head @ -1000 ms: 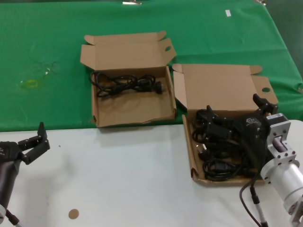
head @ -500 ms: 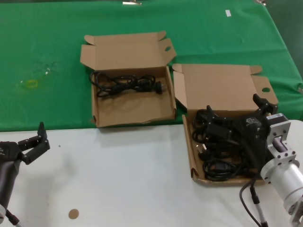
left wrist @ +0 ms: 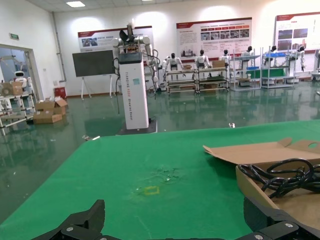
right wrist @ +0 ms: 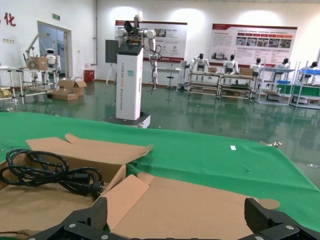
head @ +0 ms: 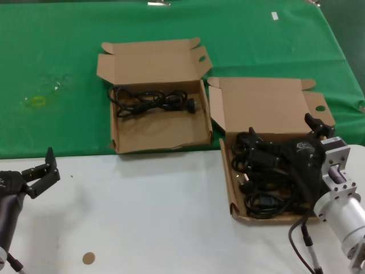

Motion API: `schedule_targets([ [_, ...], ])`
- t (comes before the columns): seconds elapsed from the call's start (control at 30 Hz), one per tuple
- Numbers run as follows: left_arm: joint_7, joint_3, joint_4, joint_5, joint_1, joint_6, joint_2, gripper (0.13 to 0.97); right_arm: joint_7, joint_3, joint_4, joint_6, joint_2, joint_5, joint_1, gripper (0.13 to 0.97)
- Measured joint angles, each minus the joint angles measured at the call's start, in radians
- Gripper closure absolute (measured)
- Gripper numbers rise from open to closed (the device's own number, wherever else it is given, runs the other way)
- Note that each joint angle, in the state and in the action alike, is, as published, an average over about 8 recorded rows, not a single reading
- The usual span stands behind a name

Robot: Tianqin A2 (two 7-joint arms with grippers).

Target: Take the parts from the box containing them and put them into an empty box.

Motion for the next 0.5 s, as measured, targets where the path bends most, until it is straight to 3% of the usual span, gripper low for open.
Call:
schedule_targets([
  [0.5, 0.000, 0.000, 0.000, 0.000, 0.000, 0.000, 0.000, 0.132, 0.000, 0.000, 0.000, 0.000, 0.000, 0.000, 0.000, 0.129],
])
